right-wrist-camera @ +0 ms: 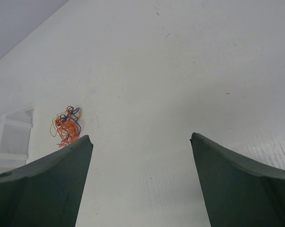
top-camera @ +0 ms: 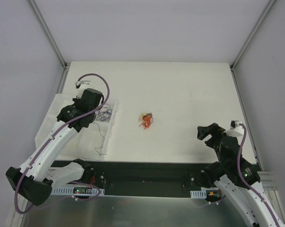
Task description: Untangle the cables
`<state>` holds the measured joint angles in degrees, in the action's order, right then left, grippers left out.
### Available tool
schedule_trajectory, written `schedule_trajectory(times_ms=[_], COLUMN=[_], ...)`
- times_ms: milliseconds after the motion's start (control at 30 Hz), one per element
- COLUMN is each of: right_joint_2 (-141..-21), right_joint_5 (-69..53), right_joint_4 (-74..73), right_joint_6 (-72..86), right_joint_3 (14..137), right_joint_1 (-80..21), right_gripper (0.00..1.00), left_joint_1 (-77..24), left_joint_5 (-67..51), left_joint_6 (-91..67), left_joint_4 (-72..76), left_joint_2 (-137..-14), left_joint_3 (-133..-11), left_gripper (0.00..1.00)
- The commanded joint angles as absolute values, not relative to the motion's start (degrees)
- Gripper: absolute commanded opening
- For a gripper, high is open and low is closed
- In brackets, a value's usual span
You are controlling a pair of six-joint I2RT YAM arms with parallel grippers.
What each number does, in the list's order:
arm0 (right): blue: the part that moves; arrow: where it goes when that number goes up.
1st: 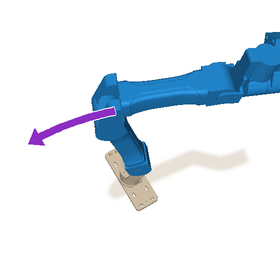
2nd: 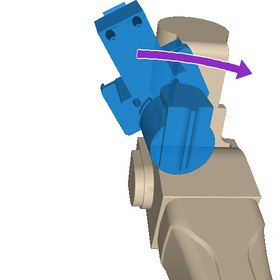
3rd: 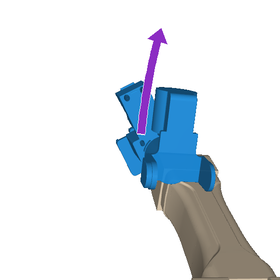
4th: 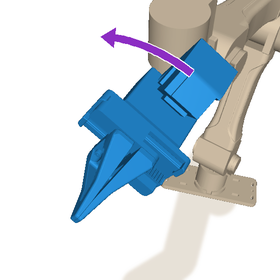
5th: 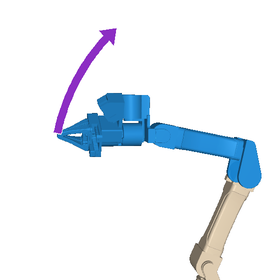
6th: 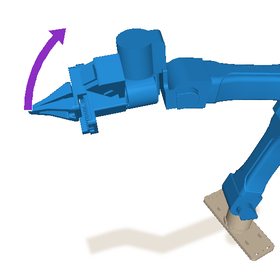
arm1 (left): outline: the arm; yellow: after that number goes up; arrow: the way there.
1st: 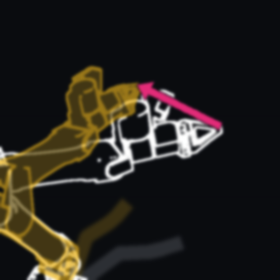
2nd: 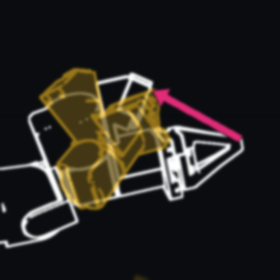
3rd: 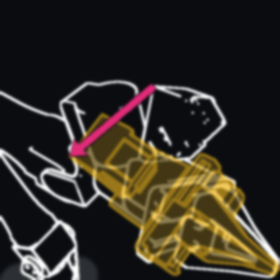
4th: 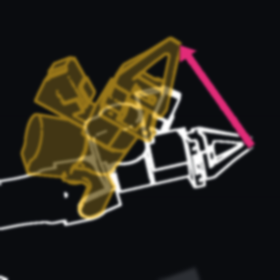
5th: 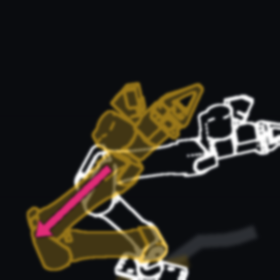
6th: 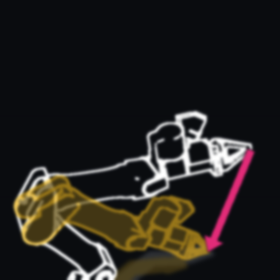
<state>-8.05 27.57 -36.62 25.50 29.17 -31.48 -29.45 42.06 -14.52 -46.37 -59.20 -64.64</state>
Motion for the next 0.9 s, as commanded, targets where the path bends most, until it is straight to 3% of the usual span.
schedule_trajectory(times_ms=[0,200,433,867], right_joint_2=[-8.1,-8.7,-8.7,-8.5], right_joint_5=[27.0,26.5,26.2,26.8], right_joint_4=[-34.9,-34.6,-34.1,-34.1], right_joint_6=[25.9,26.4,26.7,26.5], right_joint_3=[29.0,28.7,28.3,28.3], right_joint_1=[-31.4,-31.4,-31.5,-31.4], right_gripper=[0.88,0.88,0.88,0.88], left_joint_1=[-24.6,-24.2,-24.2,-24.2], left_joint_5=[41.1,39.4,44.0,38.0], left_joint_6=[-30.7,-33.2,-14.4,6.3], left_joint_4=[-51.1,-51.5,-40.6,-21.5], left_joint_2=[-55.5,-51.8,-51.1,-47.6], left_joint_3=[-60.8,-59.3,-65.2,-62.1], left_gripper=[0.0,0.0,0.0,0.0])
